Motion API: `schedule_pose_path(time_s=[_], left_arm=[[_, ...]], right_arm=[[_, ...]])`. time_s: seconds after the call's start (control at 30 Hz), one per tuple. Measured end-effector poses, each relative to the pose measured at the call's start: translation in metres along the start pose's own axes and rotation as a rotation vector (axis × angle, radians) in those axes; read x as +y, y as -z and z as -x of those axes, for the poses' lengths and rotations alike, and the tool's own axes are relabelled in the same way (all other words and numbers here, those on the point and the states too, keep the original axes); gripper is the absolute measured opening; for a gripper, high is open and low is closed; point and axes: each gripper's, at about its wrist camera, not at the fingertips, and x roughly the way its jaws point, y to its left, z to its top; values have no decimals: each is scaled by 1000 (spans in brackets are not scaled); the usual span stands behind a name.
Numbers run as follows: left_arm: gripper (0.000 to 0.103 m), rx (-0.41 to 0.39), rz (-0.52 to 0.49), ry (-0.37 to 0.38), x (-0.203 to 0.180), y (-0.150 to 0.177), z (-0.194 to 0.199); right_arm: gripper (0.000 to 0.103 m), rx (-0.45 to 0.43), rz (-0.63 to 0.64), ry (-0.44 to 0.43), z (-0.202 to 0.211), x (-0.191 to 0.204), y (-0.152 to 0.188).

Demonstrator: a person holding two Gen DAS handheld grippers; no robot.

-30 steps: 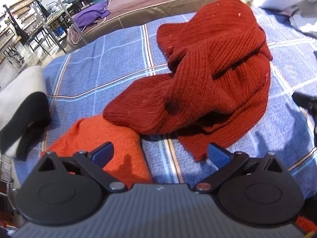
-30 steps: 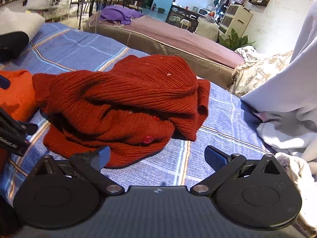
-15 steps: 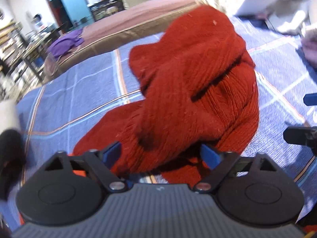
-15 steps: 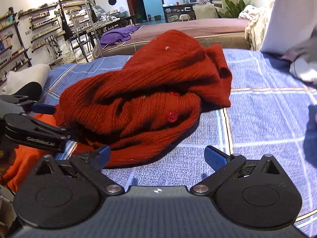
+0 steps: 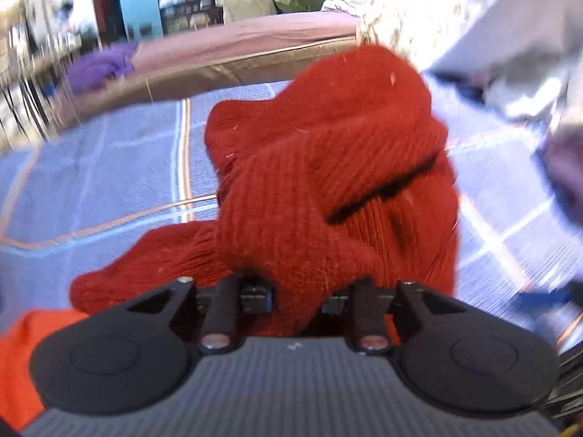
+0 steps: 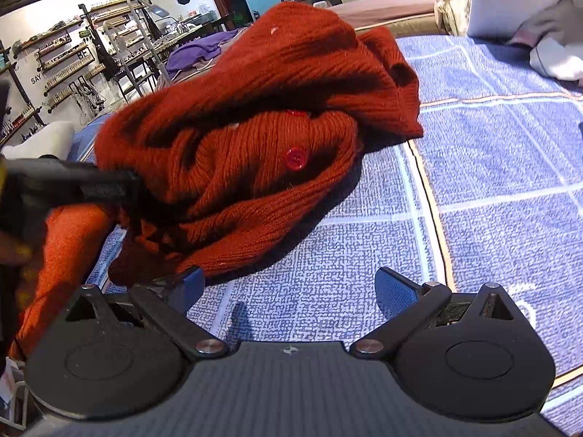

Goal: Fold small clothes

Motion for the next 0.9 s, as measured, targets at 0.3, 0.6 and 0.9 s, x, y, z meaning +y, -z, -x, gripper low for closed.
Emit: schedule_pose_path(time_s=[0.3, 0.6, 0.9], left_arm=[[12, -17, 6, 95, -15, 1, 30], [10, 19, -108, 442, -133, 8, 48], [53, 261, -97, 540, -146, 61, 23]], right_arm=[[103, -116, -32, 21, 17, 1, -4], [103, -395, -56, 159, 108, -34, -40], [103, -257, 217, 126, 87, -10, -36]])
